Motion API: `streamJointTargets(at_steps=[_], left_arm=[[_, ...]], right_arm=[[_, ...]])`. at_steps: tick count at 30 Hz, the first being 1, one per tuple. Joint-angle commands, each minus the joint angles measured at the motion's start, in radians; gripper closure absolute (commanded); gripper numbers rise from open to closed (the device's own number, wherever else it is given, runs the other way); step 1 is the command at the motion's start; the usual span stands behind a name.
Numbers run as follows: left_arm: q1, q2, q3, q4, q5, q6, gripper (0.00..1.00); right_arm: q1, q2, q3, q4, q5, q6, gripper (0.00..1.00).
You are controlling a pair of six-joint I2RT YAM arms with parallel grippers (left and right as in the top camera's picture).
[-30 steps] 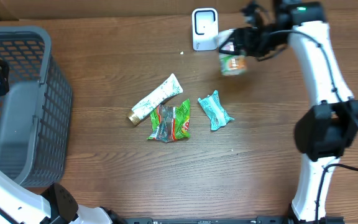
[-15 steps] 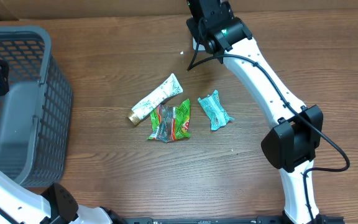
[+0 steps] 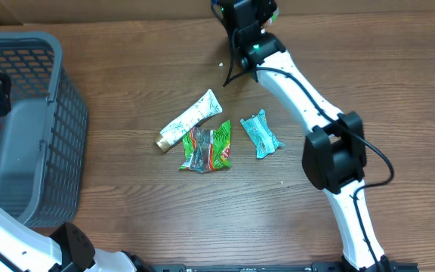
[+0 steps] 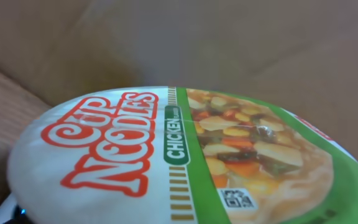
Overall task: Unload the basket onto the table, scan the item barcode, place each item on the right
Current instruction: 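Hold the cup's barcode side in front of the scanner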
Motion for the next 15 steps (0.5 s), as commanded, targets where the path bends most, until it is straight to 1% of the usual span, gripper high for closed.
streamJointTargets(at_steps=[1, 6, 10, 15], left_arm=[[-0.006, 0.000, 0.000, 0.002, 0.017, 0.019, 0.00], [-0.006, 0.000, 0.000, 0.002, 0.016, 0.019, 0.00], [-0.006, 0.000, 0.000, 0.002, 0.017, 0.019, 0.00], [-0.006, 0.000, 0.000, 0.002, 0.017, 0.019, 0.01]], right_arm=[[-0.005, 0.033, 0.021, 0.038, -0.044, -0.166, 0.54], [-0.019, 0.084, 0.020, 0.035, -0.082, -0.203, 0.55], [-0.039, 0.090, 0.020, 0.051, -0.099, -0.235, 0.55], [-0.068, 0.090, 0.020, 0.054, -0.145, -0.234, 0.56]])
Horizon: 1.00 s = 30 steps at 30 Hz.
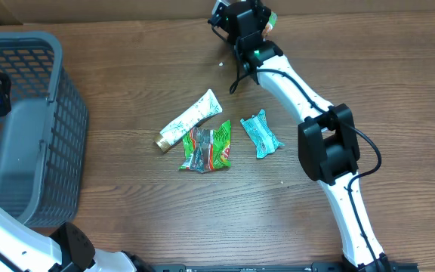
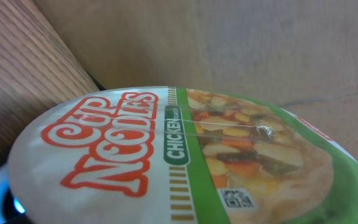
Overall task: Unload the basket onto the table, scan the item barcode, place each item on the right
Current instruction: 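Hold the cup's barcode side in front of the scanner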
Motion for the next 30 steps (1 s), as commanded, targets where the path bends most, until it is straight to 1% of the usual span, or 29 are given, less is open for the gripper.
streamJointTargets(at_steps=[1, 5, 9, 14, 17, 19, 20, 22, 26, 27, 28, 30], left_arm=[[-0.006, 0.000, 0.000, 0.001, 0.016, 0.019, 0.00], [-0.006, 0.000, 0.000, 0.001, 0.016, 0.019, 0.00], [-0.006, 0.000, 0.000, 0.001, 0.016, 0.019, 0.00], [-0.006, 0.000, 0.000, 0.001, 0.016, 0.019, 0.01], [-0.006, 0.000, 0.000, 0.001, 0.016, 0.019, 0.00], [-0.006, 0.000, 0.000, 0.001, 0.016, 0.019, 0.00], [-0.006, 0.000, 0.000, 0.001, 0.016, 0.019, 0.00], [-0.006, 0.000, 0.000, 0.001, 0.016, 0.019, 0.00], [-0.006, 0.000, 0.000, 0.001, 0.016, 0.019, 0.00], [-0.006, 0.000, 0.000, 0.001, 0.016, 0.019, 0.01], [-0.006, 0.000, 0.000, 0.001, 0.016, 0.019, 0.00], [-0.006, 0.000, 0.000, 0.001, 0.016, 0.019, 0.00]], right_arm=[[-0.028, -0.005, 0.020, 0.015, -0.040, -0.010, 0.56], [-0.035, -0.005, 0.020, 0.018, -0.047, -0.006, 0.56], [-0.035, -0.005, 0.020, 0.014, -0.096, 0.006, 0.56], [-0.030, -0.006, 0.020, 0.014, -0.097, 0.063, 0.55], [-0.025, -0.035, 0.022, -0.019, -0.111, 0.183, 0.52], [-0.023, -0.080, 0.022, -0.090, -0.160, 0.237, 0.51], [-0.023, -0.119, 0.023, -0.138, -0.179, 0.304, 0.51], [-0.023, -0.171, 0.023, -0.204, -0.211, 0.394, 0.51], [-0.031, -0.348, 0.023, -0.473, -0.385, 0.728, 0.52], [-0.042, -0.389, 0.023, -0.546, -0.433, 0.809, 0.56], [-0.055, -0.421, 0.023, -0.604, -0.476, 0.873, 0.58], [-0.101, -0.484, 0.023, -0.743, -0.583, 0.986, 0.60]])
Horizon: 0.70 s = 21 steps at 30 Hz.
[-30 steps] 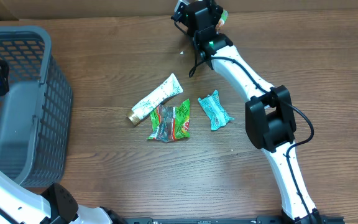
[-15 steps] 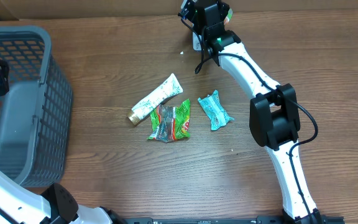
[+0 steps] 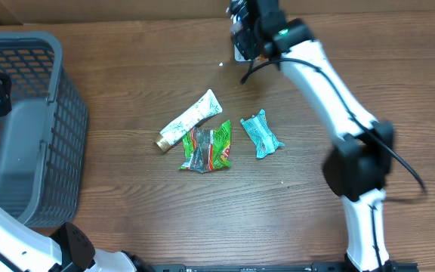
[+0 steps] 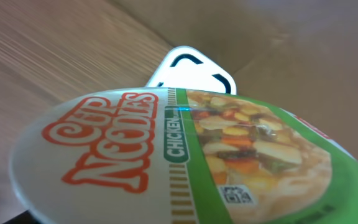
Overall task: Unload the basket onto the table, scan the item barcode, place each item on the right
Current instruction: 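Hold the cup's barcode side in front of the scanner, then carry the cup right and set it down at the table's right edge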
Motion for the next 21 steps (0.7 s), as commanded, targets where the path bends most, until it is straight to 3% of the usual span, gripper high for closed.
streamJointTargets(at_steps=[1, 6, 8, 17, 21], left_arm=[[-0.006, 0.000, 0.000, 0.001, 0.014, 0.019, 0.00], [-0.006, 0.000, 0.000, 0.001, 0.014, 0.019, 0.00], [-0.006, 0.000, 0.000, 0.001, 0.014, 0.019, 0.01], [-0.006, 0.000, 0.000, 0.001, 0.014, 0.019, 0.00], [-0.006, 0.000, 0.000, 0.001, 0.014, 0.019, 0.00]], right_arm=[[-0.095, -0.199, 0.026, -0.175, -0.248, 0.344, 0.59], [-0.267, -0.204, 0.012, -0.428, -0.298, 0.447, 0.58], [-0.342, -0.196, -0.029, -0.454, -0.294, 0.448, 0.59], [-0.614, -0.154, -0.388, -0.264, -0.253, 0.509, 0.59], [-0.698, -0.154, -0.559, -0.138, -0.253, 0.610, 0.57]])
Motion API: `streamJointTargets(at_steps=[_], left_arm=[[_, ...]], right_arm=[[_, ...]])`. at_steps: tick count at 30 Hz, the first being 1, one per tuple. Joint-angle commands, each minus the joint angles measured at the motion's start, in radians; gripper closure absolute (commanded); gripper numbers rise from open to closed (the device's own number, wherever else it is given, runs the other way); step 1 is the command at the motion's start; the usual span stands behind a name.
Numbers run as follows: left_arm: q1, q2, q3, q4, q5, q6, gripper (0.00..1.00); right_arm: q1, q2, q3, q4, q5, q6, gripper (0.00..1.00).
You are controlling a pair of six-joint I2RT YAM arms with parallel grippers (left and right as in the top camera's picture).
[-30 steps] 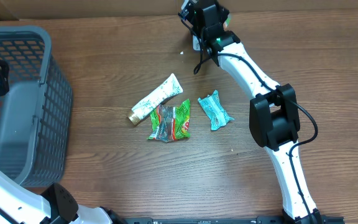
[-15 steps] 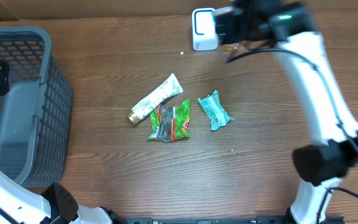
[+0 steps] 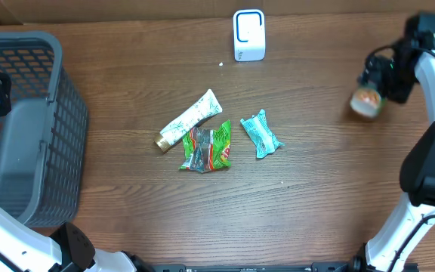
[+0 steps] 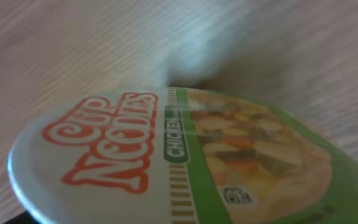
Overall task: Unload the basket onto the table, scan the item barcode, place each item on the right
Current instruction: 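Carry the cup right and set it down at the table's right edge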
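Note:
A Cup Noodles chicken cup [image 3: 365, 102] hangs at the far right of the table with my right gripper [image 3: 376, 89] shut on it. Its white, orange and green lid [image 4: 179, 155] fills the right wrist view and hides the fingers; blurred wood grain lies behind it. The white barcode scanner [image 3: 248, 35] stands at the back middle, far to the left of the cup. My left arm's black end sits over the basket at the left edge; its jaws do not show.
A grey mesh basket [image 3: 47, 143] fills the left side. A white-green tube [image 3: 189, 119], a green-red packet [image 3: 207, 148] and a teal packet [image 3: 260, 136] lie mid-table. Cardboard runs along the back edge.
My right gripper, still holding the cup, was over the scanner at the back middle and is now at the table's far right. The scanner stands uncovered. The left arm has not moved.
My right gripper held the cup at the back middle, facing the cardboard wall, and stayed there with the wrist turned. Then the scanner showed just beyond the lid. Now the cup is at the far right, away from the scanner.

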Motion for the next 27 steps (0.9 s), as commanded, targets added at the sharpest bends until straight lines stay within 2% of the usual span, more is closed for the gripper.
streamJointTargets(at_steps=[1, 2, 7, 10, 11, 12, 18, 24, 27], left_arm=[[-0.006, 0.000, 0.000, 0.001, 0.014, 0.019, 0.00], [-0.006, 0.000, 0.000, 0.001, 0.014, 0.019, 0.00], [-0.006, 0.000, 0.000, 0.001, 0.014, 0.019, 0.00], [-0.006, 0.000, 0.000, 0.001, 0.014, 0.019, 0.00], [-0.006, 0.000, 0.000, 0.001, 0.014, 0.019, 0.00], [-0.006, 0.000, 0.000, 0.001, 0.014, 0.019, 0.00], [-0.006, 0.000, 0.000, 0.001, 0.014, 0.019, 0.00], [-0.006, 0.000, 0.000, 0.001, 0.014, 0.019, 0.00], [-0.006, 0.000, 0.000, 0.001, 0.014, 0.019, 0.01]], right_arm=[[-0.053, -0.016, -0.111, 0.091, 0.002, 0.121, 0.57], [-0.074, -0.016, -0.165, 0.154, 0.001, 0.148, 0.53], [-0.094, -0.016, -0.247, 0.267, 0.002, 0.174, 0.52], [-0.094, -0.016, -0.252, 0.286, 0.002, 0.173, 0.32], [-0.094, -0.016, -0.252, 0.290, 0.002, 0.173, 0.21], [-0.094, -0.016, -0.252, 0.293, 0.001, 0.167, 0.00], [-0.094, -0.060, -0.181, 0.174, 0.002, 0.138, 0.00], [-0.091, -0.198, -0.022, 0.008, -0.001, 0.131, 0.00], [-0.072, -0.269, 0.047, -0.061, -0.130, 0.022, 0.00]])
